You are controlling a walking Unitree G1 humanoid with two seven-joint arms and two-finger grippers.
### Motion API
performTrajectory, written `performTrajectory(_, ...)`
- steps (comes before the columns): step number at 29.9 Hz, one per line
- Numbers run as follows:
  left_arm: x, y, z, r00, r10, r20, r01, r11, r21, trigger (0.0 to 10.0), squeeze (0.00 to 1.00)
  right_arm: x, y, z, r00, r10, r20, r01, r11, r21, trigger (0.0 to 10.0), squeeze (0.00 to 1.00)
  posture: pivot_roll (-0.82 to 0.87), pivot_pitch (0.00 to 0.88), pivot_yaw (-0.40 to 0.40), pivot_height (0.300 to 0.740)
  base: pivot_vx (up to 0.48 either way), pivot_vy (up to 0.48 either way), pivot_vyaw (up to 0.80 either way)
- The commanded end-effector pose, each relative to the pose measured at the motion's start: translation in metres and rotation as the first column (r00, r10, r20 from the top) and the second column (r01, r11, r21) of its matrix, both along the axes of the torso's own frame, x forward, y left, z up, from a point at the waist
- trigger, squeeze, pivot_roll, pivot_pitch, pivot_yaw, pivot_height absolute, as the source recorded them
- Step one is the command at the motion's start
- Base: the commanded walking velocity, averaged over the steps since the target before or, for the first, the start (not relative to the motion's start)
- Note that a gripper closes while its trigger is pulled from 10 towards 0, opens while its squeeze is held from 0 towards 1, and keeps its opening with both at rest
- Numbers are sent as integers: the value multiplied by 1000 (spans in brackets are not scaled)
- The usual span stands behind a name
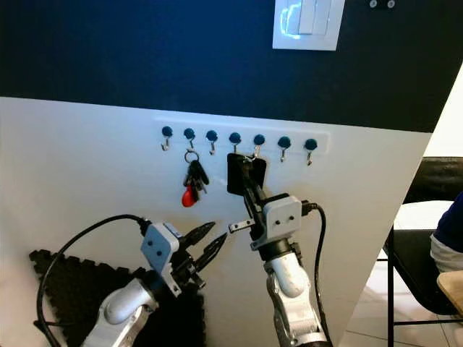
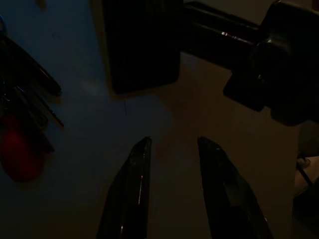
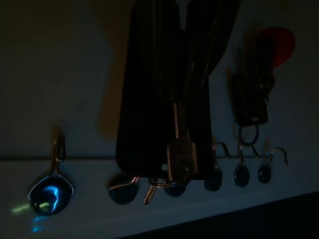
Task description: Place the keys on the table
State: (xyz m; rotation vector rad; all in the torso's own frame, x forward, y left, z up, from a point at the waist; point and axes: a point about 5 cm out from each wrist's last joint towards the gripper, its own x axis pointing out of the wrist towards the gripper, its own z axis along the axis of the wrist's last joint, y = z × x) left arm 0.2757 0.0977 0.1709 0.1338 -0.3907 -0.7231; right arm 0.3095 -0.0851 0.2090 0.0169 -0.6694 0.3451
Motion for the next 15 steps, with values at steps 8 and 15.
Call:
performTrajectory(8, 1, 2, -4, 1000, -6, -9, 6, 999, 37, 10000, 0, 12, -10, 4, 996, -29, -80, 36, 996, 87, 0, 0, 59, 31, 8, 740, 0, 0, 0)
performTrajectory(15, 1, 2, -5, 1000, -7, -9, 8, 999, 43, 10000, 0, 20, -9, 0, 985, 19, -173, 4, 991, 131, 0, 0, 60, 31, 7, 740, 0, 0, 0)
